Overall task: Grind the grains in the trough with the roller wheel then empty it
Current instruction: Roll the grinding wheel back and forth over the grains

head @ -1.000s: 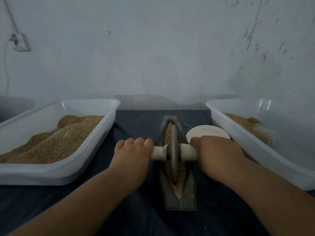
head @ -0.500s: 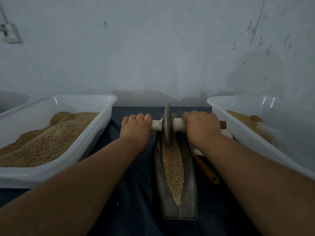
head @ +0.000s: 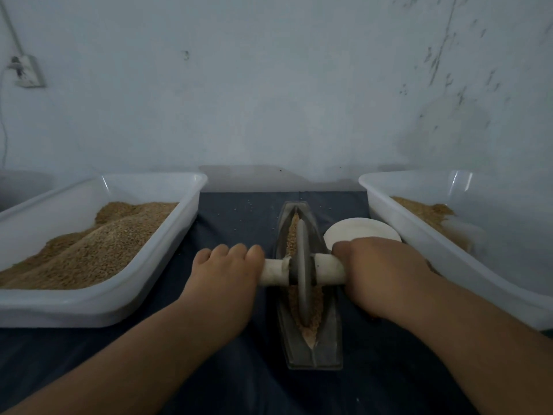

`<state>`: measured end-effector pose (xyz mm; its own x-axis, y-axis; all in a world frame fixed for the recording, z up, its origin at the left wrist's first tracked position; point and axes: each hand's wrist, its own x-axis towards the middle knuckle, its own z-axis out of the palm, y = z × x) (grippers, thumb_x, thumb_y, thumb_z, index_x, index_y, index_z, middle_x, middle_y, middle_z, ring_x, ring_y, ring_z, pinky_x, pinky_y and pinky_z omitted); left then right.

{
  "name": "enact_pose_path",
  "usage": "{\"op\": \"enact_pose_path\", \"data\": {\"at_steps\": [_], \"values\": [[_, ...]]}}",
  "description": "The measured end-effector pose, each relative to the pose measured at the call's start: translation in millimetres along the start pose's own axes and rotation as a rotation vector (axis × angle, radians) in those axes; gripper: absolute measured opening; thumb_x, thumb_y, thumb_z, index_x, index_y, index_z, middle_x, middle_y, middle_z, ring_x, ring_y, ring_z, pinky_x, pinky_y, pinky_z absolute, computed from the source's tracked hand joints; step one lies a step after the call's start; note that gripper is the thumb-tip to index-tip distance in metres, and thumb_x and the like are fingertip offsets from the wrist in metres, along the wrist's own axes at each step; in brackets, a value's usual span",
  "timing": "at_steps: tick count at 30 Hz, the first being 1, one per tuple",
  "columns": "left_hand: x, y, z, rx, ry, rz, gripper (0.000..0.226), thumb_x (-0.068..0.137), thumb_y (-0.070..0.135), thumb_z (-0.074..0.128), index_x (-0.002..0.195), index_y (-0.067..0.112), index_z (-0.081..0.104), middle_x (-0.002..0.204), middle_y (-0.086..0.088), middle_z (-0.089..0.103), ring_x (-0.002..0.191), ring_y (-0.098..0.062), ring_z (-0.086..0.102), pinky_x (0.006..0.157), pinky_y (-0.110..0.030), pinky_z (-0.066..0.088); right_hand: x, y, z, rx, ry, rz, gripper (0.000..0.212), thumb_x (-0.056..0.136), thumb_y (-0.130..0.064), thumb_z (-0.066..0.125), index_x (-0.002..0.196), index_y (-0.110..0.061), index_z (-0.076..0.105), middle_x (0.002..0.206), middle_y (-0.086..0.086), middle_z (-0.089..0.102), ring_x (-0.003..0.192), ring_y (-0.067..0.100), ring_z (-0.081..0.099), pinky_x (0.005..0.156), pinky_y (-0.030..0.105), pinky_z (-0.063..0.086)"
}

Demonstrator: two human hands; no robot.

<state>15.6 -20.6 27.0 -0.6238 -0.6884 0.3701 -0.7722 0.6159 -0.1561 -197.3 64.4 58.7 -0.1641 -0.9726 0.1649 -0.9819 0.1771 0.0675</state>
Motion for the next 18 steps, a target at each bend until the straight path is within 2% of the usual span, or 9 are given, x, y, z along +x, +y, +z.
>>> {"op": "enact_pose_path", "data": {"at_steps": [2,4,6,9,11,15,18], "values": [[4.9,1.0,3.7,0.009,-0.022,-0.029,0.041,0.076,0.019,0.060,0.103,0.029,0.031,0.098,0.010,0.039,0.094,-0.015,0.045,0.087,-0.034,0.033,6.7,-2.8,2.1,0.029,-0.045,0.029,0.013,0.091,-0.024,0.052,0.104,-0.026,0.054,0.086,-0.004,0.049,0.078,0.015,0.047,0.074,0.032,0.042],[15.7,1.0,10.6,0.019,-0.044,-0.056,0.042,0.077,0.020,0.062,0.109,0.027,0.036,0.106,0.007,0.047,0.101,-0.018,0.048,0.091,-0.035,0.035,18.2,-5.6,4.7,-0.042,-0.032,0.016,0.018,0.083,-0.020,0.059,0.090,-0.027,0.044,0.078,-0.004,0.044,0.074,0.017,0.047,0.082,0.034,0.046],[29.9,-0.2,18.1,0.037,-0.037,-0.072,0.039,0.079,0.020,0.062,0.108,0.025,0.038,0.109,0.003,0.050,0.101,-0.019,0.050,0.092,-0.036,0.036,31.0,-6.0,7.2,-0.083,0.021,0.033,0.023,0.079,-0.019,0.063,0.088,-0.027,0.043,0.074,-0.004,0.042,0.071,0.020,0.050,0.078,0.038,0.049],[57.2,-3.1,29.0,0.093,0.001,-0.089,0.034,0.081,0.020,0.060,0.109,0.021,0.040,0.110,-0.001,0.053,0.103,-0.023,0.052,0.092,-0.038,0.038,49.7,-2.0,14.8,-0.075,0.126,0.032,0.022,0.084,-0.019,0.061,0.101,-0.026,0.049,0.089,-0.002,0.053,0.084,0.023,0.058,0.065,0.037,0.038],[76.8,-6.8,34.9,0.097,-0.004,-0.106,0.033,0.083,0.017,0.057,0.111,0.018,0.040,0.114,-0.005,0.053,0.107,-0.026,0.052,0.094,-0.039,0.038,64.5,0.0,17.2,-0.064,0.172,0.022,0.021,0.084,-0.019,0.062,0.097,-0.025,0.046,0.096,0.001,0.058,0.086,0.025,0.058,0.067,0.037,0.036],[96.0,-14.4,43.8,0.010,-0.057,-0.158,0.032,0.086,0.016,0.057,0.114,0.017,0.041,0.119,-0.007,0.054,0.112,-0.028,0.051,0.097,-0.041,0.039,85.0,-2.0,15.8,-0.128,0.233,0.010,0.020,0.085,-0.019,0.061,0.098,-0.024,0.047,0.091,0.003,0.055,0.086,0.027,0.056,0.069,0.038,0.034],[86.4,-13.0,42.4,0.000,-0.040,-0.147,0.030,0.086,0.017,0.056,0.111,0.019,0.041,0.116,-0.004,0.054,0.108,-0.026,0.051,0.095,-0.039,0.038,79.3,-2.6,13.6,-0.107,0.154,0.005,0.023,0.085,-0.019,0.062,0.104,-0.023,0.050,0.089,0.001,0.051,0.083,0.024,0.053,0.071,0.039,0.036]]}}
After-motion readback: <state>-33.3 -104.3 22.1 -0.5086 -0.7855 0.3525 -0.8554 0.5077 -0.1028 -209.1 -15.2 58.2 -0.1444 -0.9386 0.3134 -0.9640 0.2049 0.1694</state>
